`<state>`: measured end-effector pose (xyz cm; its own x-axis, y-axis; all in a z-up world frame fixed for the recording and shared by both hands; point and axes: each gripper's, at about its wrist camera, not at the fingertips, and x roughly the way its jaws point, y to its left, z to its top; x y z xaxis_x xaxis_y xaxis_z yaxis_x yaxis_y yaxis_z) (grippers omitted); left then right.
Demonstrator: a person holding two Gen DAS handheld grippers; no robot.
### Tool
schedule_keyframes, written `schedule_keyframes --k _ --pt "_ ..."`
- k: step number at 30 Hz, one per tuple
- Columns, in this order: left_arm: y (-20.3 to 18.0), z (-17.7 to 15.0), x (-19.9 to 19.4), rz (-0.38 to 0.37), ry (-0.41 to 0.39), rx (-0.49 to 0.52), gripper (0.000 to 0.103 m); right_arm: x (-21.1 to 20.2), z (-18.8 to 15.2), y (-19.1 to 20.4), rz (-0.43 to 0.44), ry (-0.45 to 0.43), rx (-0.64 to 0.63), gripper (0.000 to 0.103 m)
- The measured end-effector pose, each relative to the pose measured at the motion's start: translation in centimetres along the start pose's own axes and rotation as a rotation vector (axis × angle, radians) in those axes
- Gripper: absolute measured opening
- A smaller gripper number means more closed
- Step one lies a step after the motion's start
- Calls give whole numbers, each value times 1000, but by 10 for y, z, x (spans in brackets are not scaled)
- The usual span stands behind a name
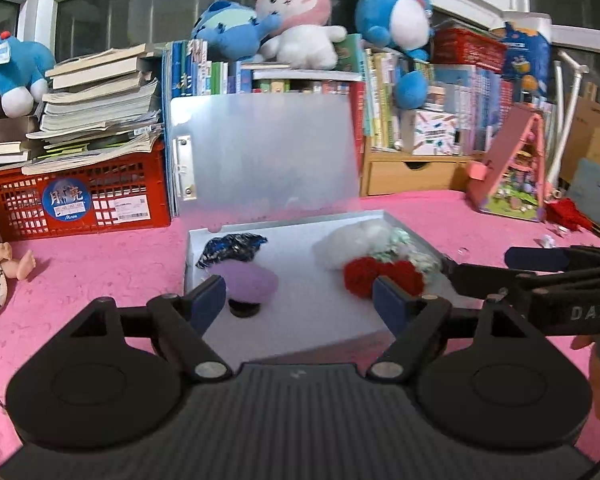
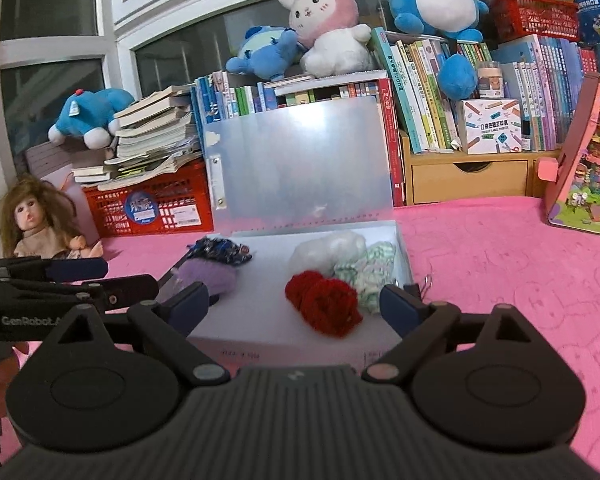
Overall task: Organize objects
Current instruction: 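Move the left gripper to a white crumpled tissue while the right approaches a black disc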
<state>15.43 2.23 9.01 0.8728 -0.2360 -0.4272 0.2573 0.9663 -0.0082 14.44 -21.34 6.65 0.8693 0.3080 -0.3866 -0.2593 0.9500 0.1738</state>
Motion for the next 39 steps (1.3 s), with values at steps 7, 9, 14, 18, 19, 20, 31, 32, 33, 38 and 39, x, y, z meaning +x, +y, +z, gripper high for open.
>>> schedule_keyframes --k 7,9,14,18,19,20,31,32,33,38,39 --pt "-7 -25 -34 -7 -16 0 84 -23 -21 11 9 -6 -46 97" --pt "-8 -31 -40 -1 -17 4 84 -28 -28 15 10 -5 -63 98" --pt "-13 -46 -57 15 -33 26 84 -37 -43 21 11 5 -80 98" --pt "-15 -58 -67 20 -36 19 85 -42 -54 26 9 10 -90 98" --pt "-16 -61 -69 18 -36 17 85 -43 -56 27 6 9 -97 98" --pt "-17 -64 -71 20 -37 19 85 -45 -59 28 3 8 -106 98" --pt "-23 -105 -93 87 -45 38 85 -57 -90 36 -1 38 -111 98" --pt "-23 -107 -93 89 -42 34 85 -59 -94 36 -2 40 -113 98" --pt "-23 -111 -94 91 -41 28 85 -60 -96 37 -3 41 -118 98" --pt "-22 -123 -99 120 -39 16 85 -65 -106 40 -1 46 -129 98" --pt "-21 -125 -100 126 -38 16 85 -65 -107 41 0 50 -124 98"
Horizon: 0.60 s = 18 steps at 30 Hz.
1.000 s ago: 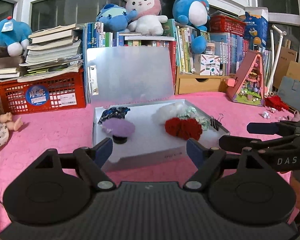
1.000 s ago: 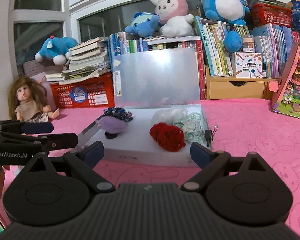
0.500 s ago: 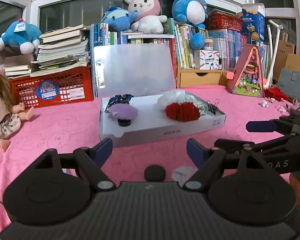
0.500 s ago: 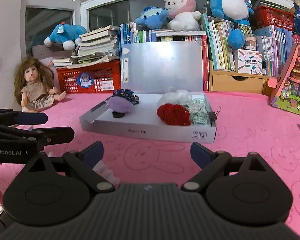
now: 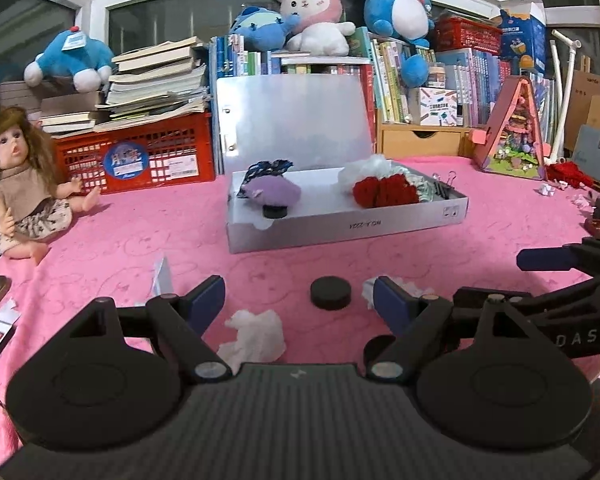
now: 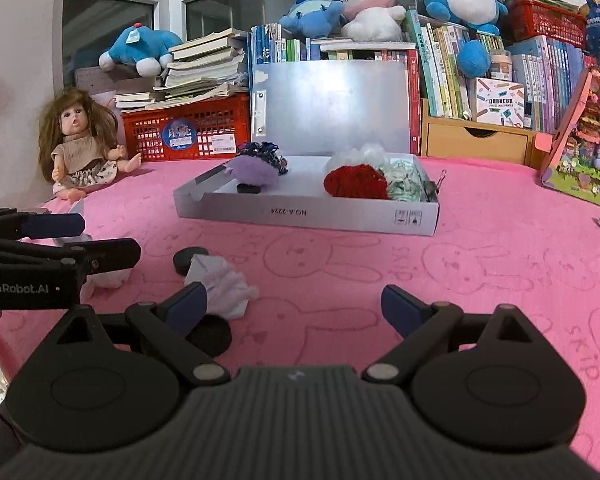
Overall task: Organize objects
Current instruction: 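Move the left gripper to a white crumpled tissue while the right approaches a black disc, then grasp the white tissue with the left gripper while the right grasps the black disc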
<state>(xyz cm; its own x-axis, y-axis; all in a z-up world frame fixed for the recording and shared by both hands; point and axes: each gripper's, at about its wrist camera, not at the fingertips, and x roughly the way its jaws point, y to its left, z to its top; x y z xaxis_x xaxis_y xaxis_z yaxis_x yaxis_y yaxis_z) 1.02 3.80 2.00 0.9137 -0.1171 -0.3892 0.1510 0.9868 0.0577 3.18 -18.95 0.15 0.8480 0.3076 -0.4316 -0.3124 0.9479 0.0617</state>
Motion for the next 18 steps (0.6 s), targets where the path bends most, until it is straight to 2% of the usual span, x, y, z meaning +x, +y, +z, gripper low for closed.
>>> schedule_keyframes --k 5,10,14,18 --pt "5 -8 -5 7 -4 -4 85 -3 -8 2 33 24 36 98" --pt "15 -12 -9 42 -8 -33 85 -4 -14 11 47 21 18 97" --pt "22 -15 -12 29 -6 -74 84 -4 -17 20 71 22 -3 90" --pt "21 -19 -10 28 9 -49 81 -4 -20 29 90 24 -44 84"
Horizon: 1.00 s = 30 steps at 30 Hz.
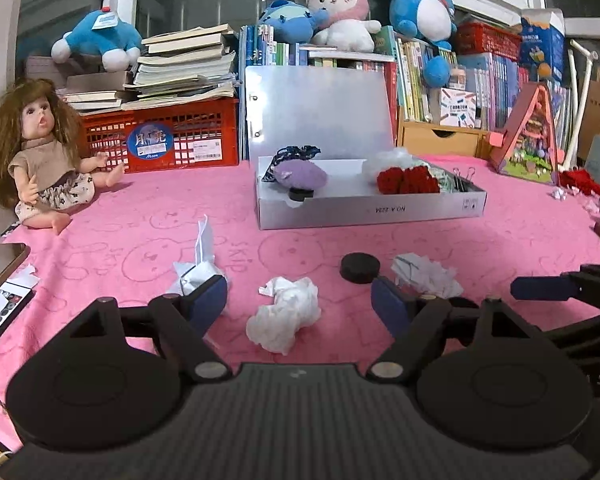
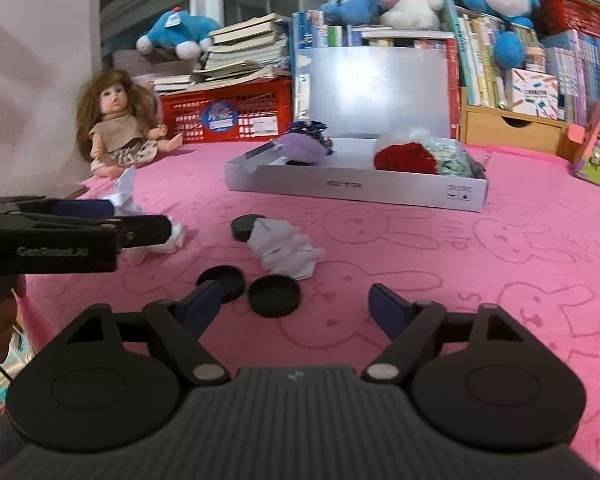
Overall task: Organize objects
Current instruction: 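Grasp the white tissue with the left gripper while the right grasps the black disc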
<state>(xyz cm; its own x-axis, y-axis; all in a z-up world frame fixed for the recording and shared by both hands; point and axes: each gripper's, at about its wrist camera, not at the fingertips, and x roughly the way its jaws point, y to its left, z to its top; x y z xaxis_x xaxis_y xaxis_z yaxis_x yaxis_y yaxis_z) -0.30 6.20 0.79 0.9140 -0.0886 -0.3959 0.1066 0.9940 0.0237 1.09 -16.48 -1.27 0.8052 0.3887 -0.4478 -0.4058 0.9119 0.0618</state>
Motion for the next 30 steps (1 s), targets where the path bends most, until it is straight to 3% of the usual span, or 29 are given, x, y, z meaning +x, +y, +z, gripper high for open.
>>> schedule_keyframes --k 9,18,21,28,30 --pt "1 -3 12 -6 42 -13 67 4 -2 8 1 13 -38 59" --pt "3 -4 21 -2 61 -33 66 9 1 10 6 12 -51 48" --pt "1 -4 24 -6 70 -26 66 10 1 12 1 9 -58 38" --pt "-3 -5 24 12 75 -9 66 6 3 9 -5 -21 -37 36" --pt "-1 -5 26 12 81 -25 58 6 4 8 -8 -23 -36 36"
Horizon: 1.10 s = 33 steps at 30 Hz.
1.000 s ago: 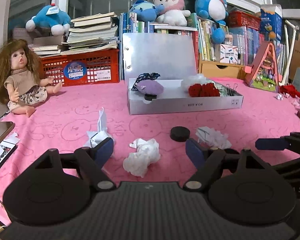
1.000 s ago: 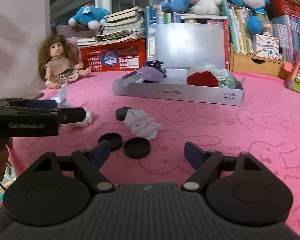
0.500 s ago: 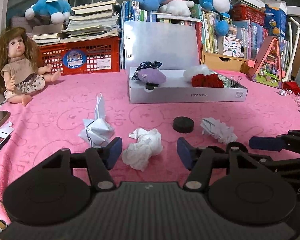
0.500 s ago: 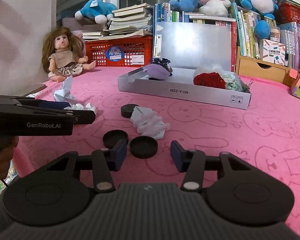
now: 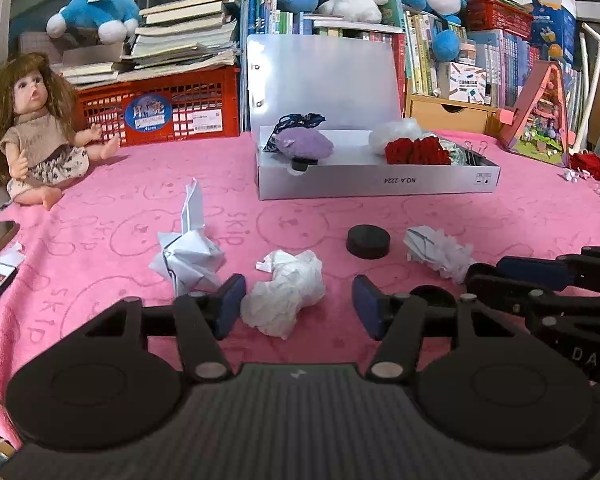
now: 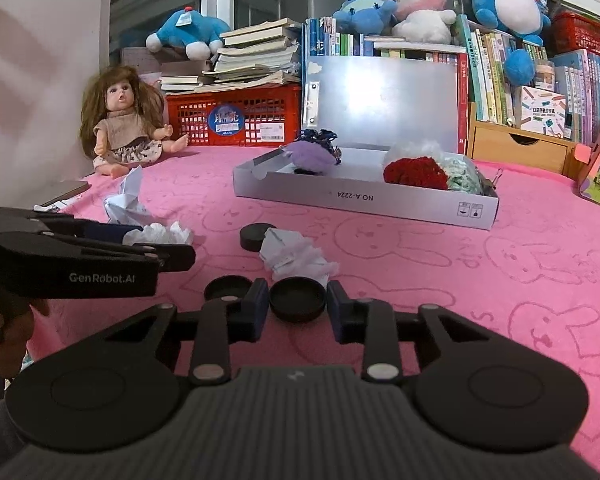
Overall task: Organize objects
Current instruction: 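Grasp the white tissue with the left gripper while the right grasps the black disc, then carry the white tissue and black disc over the white box with both grippers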
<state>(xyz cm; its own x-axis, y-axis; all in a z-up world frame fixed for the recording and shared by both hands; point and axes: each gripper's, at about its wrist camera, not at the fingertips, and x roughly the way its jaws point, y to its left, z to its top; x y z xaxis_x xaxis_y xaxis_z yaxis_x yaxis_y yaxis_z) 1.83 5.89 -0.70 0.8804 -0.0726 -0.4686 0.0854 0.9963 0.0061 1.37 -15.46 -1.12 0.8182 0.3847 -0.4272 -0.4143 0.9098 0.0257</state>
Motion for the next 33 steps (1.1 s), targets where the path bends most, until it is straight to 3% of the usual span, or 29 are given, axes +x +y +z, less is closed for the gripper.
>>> schedule_keyframes --k 3,6,17,33 --pt "3 0 0 2 -1 -12 46 0 0 -3 -5 -1 11 36" --pt "2 1 -3 -5 -8 -12 43 0 0 -5 -6 0 25 36" --pt "-10 20 -12 -45 -46 -5 43 1 12 -22 -59 -9 74 36" --pt "-23 79 15 -61 -53 -27 43 13 59 -69 -149 -33 145 36"
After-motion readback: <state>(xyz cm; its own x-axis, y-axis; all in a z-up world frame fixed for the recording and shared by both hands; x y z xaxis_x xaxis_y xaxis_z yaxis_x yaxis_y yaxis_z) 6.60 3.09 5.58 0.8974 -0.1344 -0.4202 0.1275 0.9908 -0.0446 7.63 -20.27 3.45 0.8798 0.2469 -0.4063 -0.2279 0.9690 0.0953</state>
